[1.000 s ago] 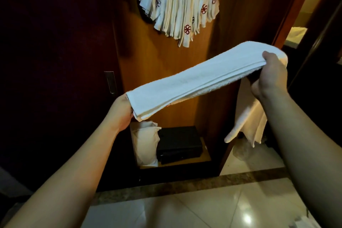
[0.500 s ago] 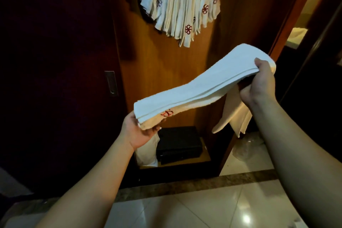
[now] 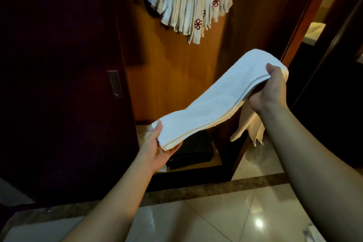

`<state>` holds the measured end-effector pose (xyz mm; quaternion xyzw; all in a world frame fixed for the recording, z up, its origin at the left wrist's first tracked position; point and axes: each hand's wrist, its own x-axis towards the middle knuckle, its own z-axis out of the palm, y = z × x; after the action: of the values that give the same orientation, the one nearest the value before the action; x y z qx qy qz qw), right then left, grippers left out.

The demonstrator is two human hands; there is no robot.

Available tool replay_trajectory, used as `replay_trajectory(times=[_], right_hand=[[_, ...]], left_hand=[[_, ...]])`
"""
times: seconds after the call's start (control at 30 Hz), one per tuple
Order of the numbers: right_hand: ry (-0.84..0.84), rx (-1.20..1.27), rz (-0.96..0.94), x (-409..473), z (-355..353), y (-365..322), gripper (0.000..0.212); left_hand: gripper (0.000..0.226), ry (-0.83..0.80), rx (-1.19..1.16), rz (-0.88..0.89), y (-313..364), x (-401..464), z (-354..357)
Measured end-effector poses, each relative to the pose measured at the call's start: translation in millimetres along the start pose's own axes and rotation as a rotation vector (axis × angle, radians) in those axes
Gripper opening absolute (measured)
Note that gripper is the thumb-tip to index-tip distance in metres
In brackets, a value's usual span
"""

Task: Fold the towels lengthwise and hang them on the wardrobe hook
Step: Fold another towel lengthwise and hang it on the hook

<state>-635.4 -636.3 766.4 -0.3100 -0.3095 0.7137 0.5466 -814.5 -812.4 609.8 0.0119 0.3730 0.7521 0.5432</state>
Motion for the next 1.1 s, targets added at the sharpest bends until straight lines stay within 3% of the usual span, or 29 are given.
replay_trajectory(times=[0.1,0.2,0.43,0.63,0.7,0.77,0.83,0.87,0.93,1.03,1.1], right_hand=[[0.014,-0.014,-0.002,1.2,-2.3,-0.7,0.04],[0.028,0.004,-0.024,3.9,-5.2,-6.1,0.04],[-0.091,0.015,0.022,-5.5,3.3,-0.4,0.045],[-0.286,-0.117,0.012,-16.0,22.3,1.0,0.021],[-0.325,-0.165,0.003,-18.6,31.9,-2.5,0.022],[-0.36,-0.22,-0.002,-18.8,41.0,-5.5,0.026],[-0.387,-0.309,-0.023,-15.6,48.6,-6.0,0.03],[-0.394,-0.357,-0.04,-13.5,52.8,-5.3,0.034],[-0.422,-0.441,-0.071,-13.5,62.9,-5.9,0.046],[-0.45,-0.589,-0.145,-5.8,74.0,-4.6,0.113],[-0.476,-0.663,-0.195,0.4,80.6,-6.5,0.134]], left_hand=[[0.045,0.041,0.053,-0.029,-0.8,6.0,0.2],[0.031,0.083,0.093,0.113,-3.5,10.4,-9.6],[0.044,0.14,0.061,-0.034,-20.1,23.4,-26.4],[0.052,0.272,0.381,-0.058,-28.5,32.1,-18.1],[0.047,0.356,0.544,0.051,-27.0,26.1,1.1],[0.035,0.412,0.629,0.289,-23.5,16.4,22.6],[0.012,0.32,0.584,0.53,-21.3,-0.5,51.6],[0.011,0.244,0.559,0.605,-22.3,-11.2,67.5],[0.029,0.043,0.532,0.672,-26.7,-30.8,100.3],[0.059,-0.221,0.636,0.662,-34.0,-48.6,138.7],[0.074,-0.257,0.697,0.621,-37.9,-46.4,156.3]])
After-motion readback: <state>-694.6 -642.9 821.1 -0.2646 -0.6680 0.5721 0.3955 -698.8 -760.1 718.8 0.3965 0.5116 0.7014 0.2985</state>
